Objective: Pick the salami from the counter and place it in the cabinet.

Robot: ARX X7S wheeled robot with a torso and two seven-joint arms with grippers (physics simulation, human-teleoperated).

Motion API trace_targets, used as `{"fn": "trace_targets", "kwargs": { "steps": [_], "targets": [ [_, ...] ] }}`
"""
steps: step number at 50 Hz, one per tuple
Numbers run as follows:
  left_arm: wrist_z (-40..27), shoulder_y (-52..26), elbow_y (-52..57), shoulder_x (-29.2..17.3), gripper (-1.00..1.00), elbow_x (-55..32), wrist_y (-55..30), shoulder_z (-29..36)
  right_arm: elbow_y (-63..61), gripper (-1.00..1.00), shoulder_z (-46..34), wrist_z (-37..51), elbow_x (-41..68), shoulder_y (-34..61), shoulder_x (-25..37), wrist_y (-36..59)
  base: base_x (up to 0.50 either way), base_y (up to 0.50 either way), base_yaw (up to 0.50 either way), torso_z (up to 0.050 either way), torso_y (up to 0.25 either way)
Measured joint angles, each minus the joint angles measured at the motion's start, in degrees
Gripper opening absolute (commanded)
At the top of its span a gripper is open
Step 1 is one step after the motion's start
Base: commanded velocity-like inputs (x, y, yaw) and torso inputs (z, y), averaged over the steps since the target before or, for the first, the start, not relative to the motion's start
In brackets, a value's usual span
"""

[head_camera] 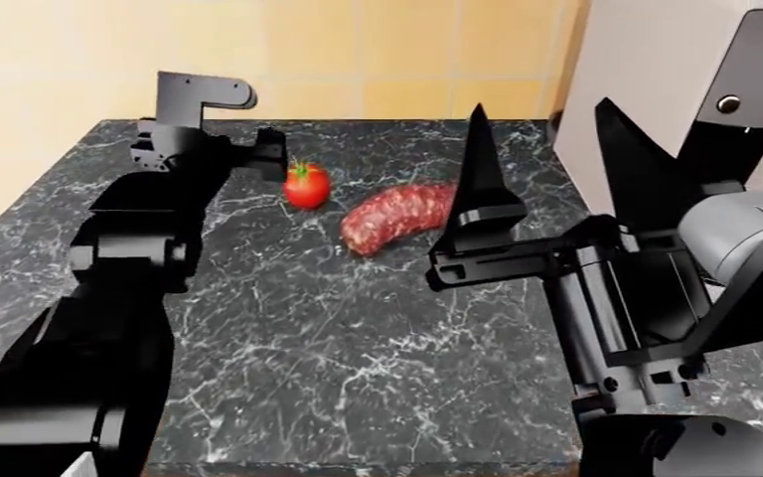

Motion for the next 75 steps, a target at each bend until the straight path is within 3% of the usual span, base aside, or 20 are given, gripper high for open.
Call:
{"fn": "trace_targets", "kwargs": {
  "steps": [12,19,38,55,75],
  "targets": [
    [1.2,4.8,27.1,-1.6,1.00,-2.6,-15.7,-2.1,0.3,1.00,-1.1,0.8,0.3,-0.5,0.6,-1.0,0.42,-0.26,0.00,0.000,0.001],
    [1.5,7.4,38.1,-2.0,1.00,-3.6,-21.8,-2.2,-0.1,1.00,-1.2,1.9,1.1,-0.7,0.9,-0.8,-0.17,-0.43,0.00,0.000,0.000],
    [4.7,10.1,48.1,-3.7,1.00,-5.8,-29.7,-0.8,-2.4,1.00,-3.8,3.6,0.6,-1.6,2.5,-3.5,-0.03,-0.04,0.00,0.000,0.000],
    [18.5,13.4,66.7,-13.3,1.00,-18.4,-51.8,-3.9,-1.8,1.00,-5.7,1.9,1.2,-3.3,4.2,-8.4,0.00,0.00,0.00,0.000,0.000],
    [27.2,19.2,82.7,-21.0,1.00,-28.2,-64.2,-5.0,-1.2,1.00,-7.4,1.6,1.2,-4.2,5.2,-11.6,0.00,0.00,0.00,0.000,0.000]
  ]
}}
